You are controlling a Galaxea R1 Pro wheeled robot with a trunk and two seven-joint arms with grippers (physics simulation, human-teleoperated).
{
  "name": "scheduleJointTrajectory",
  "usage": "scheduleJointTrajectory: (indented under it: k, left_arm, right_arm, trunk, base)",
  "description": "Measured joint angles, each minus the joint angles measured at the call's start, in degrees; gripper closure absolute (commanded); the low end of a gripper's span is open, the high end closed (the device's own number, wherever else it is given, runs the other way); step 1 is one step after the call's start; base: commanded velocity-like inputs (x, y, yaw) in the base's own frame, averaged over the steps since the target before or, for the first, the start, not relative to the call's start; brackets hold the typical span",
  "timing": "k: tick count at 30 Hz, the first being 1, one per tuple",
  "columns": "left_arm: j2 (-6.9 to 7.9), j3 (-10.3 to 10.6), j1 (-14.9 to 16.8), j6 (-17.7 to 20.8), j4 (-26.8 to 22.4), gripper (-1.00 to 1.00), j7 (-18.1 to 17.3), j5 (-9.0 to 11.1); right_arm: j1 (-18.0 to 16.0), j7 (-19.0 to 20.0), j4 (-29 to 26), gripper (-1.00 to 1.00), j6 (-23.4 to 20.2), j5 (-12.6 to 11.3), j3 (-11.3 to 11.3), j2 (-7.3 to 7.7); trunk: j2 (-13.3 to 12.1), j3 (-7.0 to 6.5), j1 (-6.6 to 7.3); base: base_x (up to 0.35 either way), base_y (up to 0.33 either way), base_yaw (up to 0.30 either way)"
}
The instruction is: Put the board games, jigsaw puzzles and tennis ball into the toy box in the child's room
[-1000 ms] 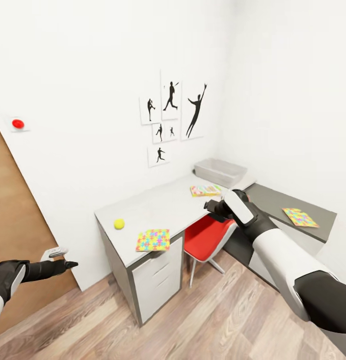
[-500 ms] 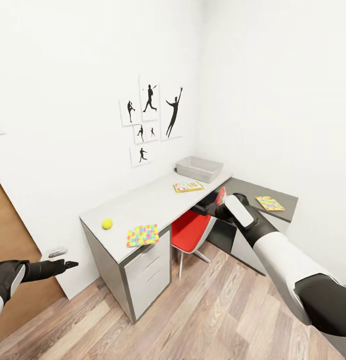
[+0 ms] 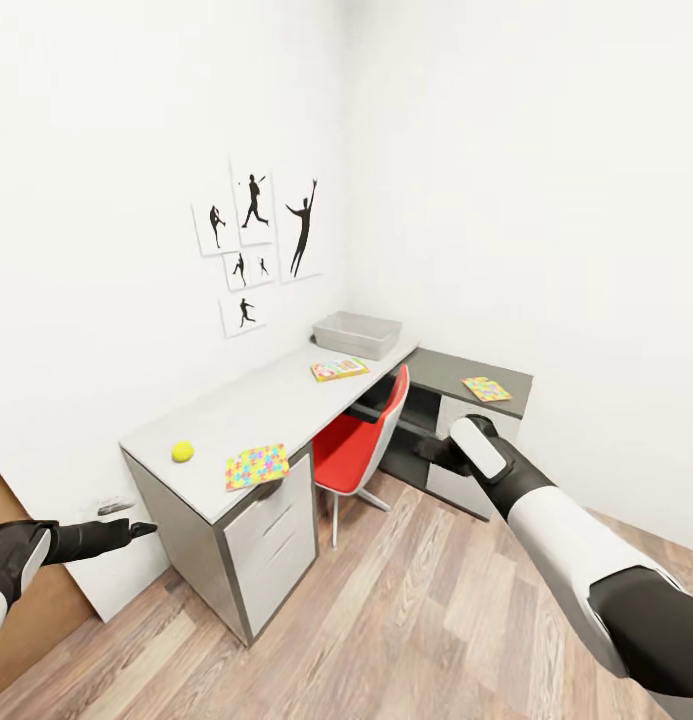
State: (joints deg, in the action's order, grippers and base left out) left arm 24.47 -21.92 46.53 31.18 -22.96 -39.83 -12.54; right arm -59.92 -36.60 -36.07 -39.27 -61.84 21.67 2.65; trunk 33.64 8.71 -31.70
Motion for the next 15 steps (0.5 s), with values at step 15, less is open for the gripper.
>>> scheduleJointTrajectory:
  k: [15]
  left_arm:
    - [0.1,0.0,0.0,0.0,0.0,-1.0,-0.1,0.0]
  right_arm:
    - [5.2,0.1,0.4,-1.0,3.6,0.4,0.4,-0.75]
  trunk:
    - [0.0,-0.19,0.02]
  base:
    - [-0.039,0.014,-0.073]
